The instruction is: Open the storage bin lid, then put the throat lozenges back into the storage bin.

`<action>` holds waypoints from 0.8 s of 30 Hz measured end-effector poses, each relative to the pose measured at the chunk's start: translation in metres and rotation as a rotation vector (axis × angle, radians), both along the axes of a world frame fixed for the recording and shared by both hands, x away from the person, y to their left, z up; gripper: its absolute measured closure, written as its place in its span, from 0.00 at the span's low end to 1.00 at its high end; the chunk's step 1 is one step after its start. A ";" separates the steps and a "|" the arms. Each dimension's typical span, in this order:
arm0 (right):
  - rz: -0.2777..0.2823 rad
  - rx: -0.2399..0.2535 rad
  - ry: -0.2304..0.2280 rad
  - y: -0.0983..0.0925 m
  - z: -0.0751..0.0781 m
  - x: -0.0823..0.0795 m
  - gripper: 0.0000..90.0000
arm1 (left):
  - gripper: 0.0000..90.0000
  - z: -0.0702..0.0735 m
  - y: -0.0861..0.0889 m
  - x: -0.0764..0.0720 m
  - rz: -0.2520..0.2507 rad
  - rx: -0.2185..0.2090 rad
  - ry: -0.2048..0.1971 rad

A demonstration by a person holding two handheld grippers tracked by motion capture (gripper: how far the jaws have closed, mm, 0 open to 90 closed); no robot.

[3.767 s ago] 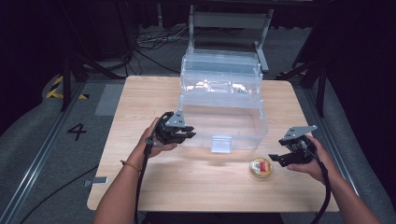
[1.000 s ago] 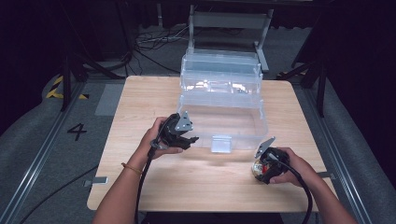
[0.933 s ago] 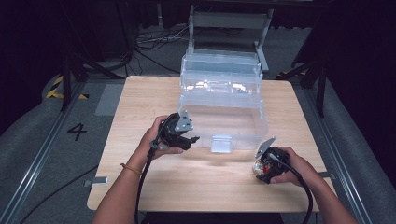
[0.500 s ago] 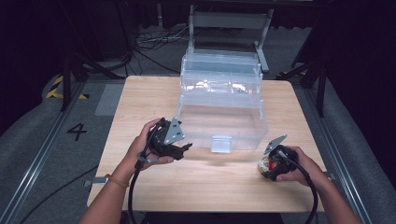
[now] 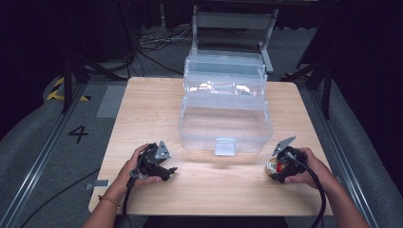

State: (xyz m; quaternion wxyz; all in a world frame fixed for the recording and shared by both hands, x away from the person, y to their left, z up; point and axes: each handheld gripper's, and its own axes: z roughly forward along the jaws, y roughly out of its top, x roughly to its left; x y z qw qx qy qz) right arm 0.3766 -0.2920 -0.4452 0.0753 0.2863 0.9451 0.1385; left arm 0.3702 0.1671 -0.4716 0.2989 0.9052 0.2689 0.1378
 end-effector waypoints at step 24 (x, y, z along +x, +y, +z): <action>0.009 -0.003 -0.032 -0.003 0.008 0.001 0.23 | 0.15 -0.015 0.010 0.003 0.051 -0.127 0.033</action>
